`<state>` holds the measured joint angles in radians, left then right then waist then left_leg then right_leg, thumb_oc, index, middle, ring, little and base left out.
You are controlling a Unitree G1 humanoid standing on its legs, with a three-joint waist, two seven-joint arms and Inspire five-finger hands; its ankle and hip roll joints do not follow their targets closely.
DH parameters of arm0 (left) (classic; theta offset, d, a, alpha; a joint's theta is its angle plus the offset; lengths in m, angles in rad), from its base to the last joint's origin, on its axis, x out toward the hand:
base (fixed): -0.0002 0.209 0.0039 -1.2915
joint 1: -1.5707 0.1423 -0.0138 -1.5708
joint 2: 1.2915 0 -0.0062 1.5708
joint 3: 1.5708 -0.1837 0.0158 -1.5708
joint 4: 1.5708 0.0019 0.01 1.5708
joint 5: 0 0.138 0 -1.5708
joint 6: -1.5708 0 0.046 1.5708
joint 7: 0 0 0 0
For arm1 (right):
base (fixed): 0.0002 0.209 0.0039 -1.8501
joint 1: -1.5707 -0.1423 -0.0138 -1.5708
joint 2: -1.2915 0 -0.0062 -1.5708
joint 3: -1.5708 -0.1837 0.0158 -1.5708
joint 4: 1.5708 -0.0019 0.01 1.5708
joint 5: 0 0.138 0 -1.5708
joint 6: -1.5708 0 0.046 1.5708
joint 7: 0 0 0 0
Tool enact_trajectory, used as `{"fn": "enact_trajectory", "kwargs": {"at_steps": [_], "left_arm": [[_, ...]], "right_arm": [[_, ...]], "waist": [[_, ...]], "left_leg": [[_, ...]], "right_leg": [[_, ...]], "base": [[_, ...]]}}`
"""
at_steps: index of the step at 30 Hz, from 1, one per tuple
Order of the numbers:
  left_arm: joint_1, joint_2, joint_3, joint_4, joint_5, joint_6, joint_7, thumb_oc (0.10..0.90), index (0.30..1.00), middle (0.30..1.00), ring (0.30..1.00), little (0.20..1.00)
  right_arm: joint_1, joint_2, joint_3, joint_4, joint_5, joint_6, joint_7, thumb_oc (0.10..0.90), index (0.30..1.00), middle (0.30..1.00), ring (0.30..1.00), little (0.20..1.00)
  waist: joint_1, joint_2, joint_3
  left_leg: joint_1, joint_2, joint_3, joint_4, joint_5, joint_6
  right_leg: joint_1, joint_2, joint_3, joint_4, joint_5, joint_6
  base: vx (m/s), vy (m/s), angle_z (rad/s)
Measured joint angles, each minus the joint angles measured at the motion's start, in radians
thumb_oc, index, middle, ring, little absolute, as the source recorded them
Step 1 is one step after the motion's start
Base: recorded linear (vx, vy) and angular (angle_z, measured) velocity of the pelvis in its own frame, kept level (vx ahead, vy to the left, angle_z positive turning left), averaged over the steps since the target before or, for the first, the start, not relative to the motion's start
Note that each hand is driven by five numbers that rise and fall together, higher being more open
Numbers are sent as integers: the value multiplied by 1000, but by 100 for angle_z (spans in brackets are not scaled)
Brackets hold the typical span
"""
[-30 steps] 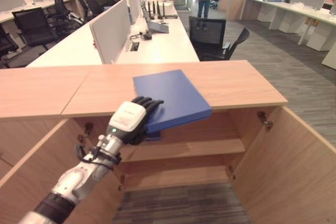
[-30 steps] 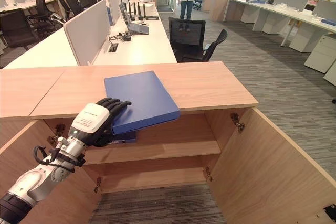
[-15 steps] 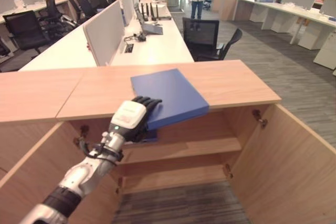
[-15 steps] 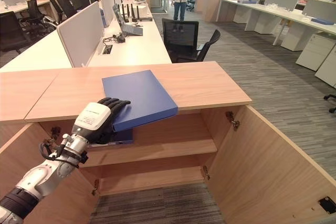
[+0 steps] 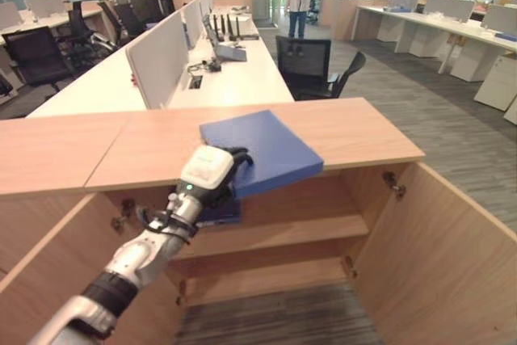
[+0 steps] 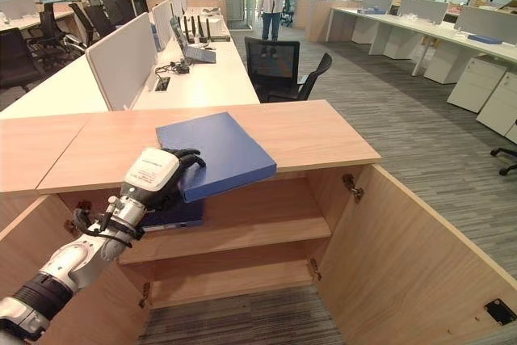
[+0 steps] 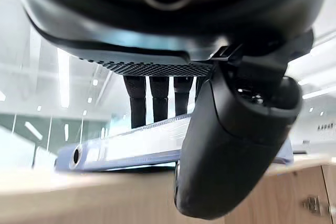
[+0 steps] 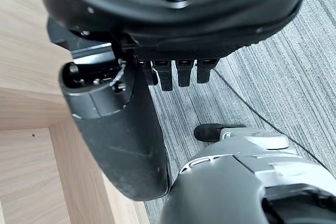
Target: Put the empty folder in the office cabinet
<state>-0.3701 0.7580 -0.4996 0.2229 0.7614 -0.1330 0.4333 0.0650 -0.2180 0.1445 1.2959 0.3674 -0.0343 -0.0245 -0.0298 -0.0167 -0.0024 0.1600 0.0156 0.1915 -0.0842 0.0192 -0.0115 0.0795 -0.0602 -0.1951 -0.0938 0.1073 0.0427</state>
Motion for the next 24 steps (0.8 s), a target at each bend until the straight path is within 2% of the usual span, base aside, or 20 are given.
{"fn": "enact_trajectory", "kwargs": {"at_steps": [10, 12, 17, 20, 24], "left_arm": [[-11, -7, -6, -27, 46, 2, -6, 400, 300, 300, 300, 300], [3, -70, 44, -33, 35, 3, -6, 400, 300, 300, 300, 300], [57, -148, 107, -84, 15, 1, -16, 400, 300, 300, 300, 300], [66, -152, 111, -100, -10, 0, -24, 400, 300, 300, 300, 300], [133, -171, 166, -227, -113, -8, -95, 400, 300, 300, 300, 300]], "right_arm": [[9, -14, 0, 3, 0, 7, -5, 800, 900, 900, 900, 900], [10, -14, 0, 3, 1, 7, -6, 800, 900, 900, 900, 900], [13, -14, 0, -2, 8, 9, -8, 800, 900, 900, 900, 900], [11, -15, 1, -2, 8, 9, -8, 800, 900, 900, 900, 900], [12, -11, 1, -11, 8, 10, -7, 800, 900, 900, 900, 900]], "waist": [[-6, 5, -4], [1, 4, -4], [4, 4, -4], [5, 1, -3], [4, -3, 0]], "left_leg": [[-2, 1, 3, 0, -3, -1], [-3, 1, 3, 0, -5, 2], [-3, 1, 0, 0, -4, 1], [-4, 1, -3, 0, -5, 2], [-7, 2, -6, 0, -6, 4]], "right_leg": [[0, 2, 6, 0, 0, 0], [2, 2, 6, 0, 0, 0], [2, 2, 4, 0, 0, 0], [2, 2, 2, 0, -1, 0], [2, 1, -3, 0, -1, -1]], "base": [[-1, -3, -1], [0, 0, 0], [0, -4, 1], [1, -7, 1], [1, -3, 1]]}}
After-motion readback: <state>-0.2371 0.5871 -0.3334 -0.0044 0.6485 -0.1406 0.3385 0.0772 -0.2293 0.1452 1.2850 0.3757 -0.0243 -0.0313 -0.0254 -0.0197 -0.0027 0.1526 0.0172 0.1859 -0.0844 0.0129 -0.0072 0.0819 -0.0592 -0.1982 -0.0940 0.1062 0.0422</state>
